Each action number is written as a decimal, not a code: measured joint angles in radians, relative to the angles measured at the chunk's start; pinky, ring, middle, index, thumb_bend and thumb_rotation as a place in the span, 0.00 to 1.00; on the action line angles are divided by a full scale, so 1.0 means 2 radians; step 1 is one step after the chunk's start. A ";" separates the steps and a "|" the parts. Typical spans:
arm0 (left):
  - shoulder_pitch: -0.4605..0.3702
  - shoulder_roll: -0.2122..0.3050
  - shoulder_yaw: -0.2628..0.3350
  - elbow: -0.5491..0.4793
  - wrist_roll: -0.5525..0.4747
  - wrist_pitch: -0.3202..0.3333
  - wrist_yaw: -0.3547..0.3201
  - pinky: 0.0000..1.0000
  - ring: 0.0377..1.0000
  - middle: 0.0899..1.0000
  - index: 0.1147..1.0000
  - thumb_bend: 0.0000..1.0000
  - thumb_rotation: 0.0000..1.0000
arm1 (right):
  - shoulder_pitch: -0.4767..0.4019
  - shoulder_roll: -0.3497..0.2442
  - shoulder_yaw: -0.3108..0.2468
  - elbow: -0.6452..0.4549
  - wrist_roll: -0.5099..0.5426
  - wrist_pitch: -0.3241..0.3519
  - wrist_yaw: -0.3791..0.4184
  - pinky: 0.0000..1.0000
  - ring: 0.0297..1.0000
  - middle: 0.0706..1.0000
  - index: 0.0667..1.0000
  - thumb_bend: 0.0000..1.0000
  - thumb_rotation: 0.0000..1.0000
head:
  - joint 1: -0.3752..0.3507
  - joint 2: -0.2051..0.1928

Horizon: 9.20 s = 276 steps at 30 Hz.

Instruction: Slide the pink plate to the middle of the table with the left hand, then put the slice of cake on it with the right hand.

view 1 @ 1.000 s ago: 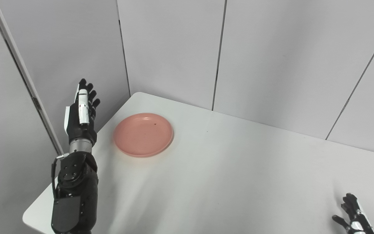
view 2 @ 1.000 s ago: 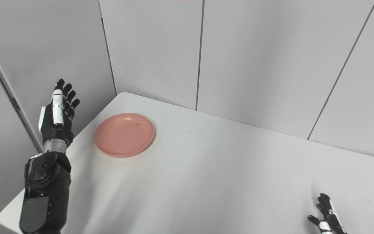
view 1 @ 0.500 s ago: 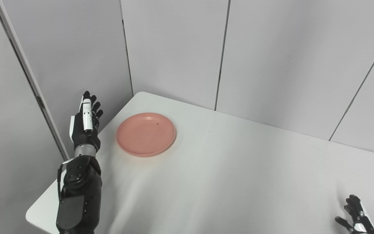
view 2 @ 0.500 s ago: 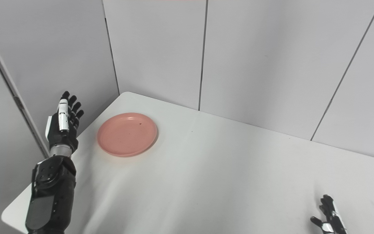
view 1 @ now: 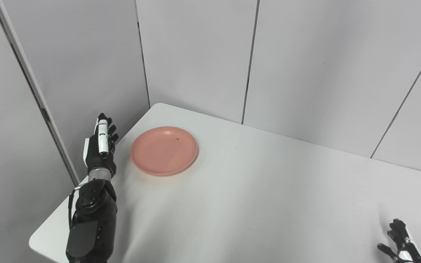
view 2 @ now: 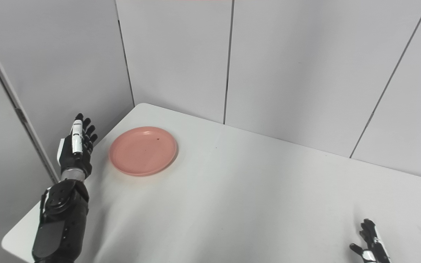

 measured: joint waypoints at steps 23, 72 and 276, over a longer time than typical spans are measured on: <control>-0.007 0.001 -0.013 0.053 -0.013 -0.001 0.001 0.95 0.97 0.98 0.97 0.31 1.00 | 0.001 0.000 -0.001 -0.004 0.001 0.006 0.000 1.00 1.00 1.00 1.00 0.43 1.00 | -0.002 0.005; -0.024 -0.022 -0.175 0.047 0.019 0.016 -0.011 0.94 0.95 0.96 0.95 0.35 1.00 | 0.015 0.002 0.001 -0.039 -0.010 0.025 -0.002 1.00 0.99 0.98 0.99 0.23 1.00 | -0.055 0.025; 0.049 0.000 -0.239 0.028 -0.057 -0.020 -0.300 0.88 0.88 0.91 0.91 0.47 0.88 | -0.167 -0.282 0.099 0.008 -0.373 0.210 0.193 0.71 0.81 0.82 0.76 0.88 0.01 | -0.526 0.071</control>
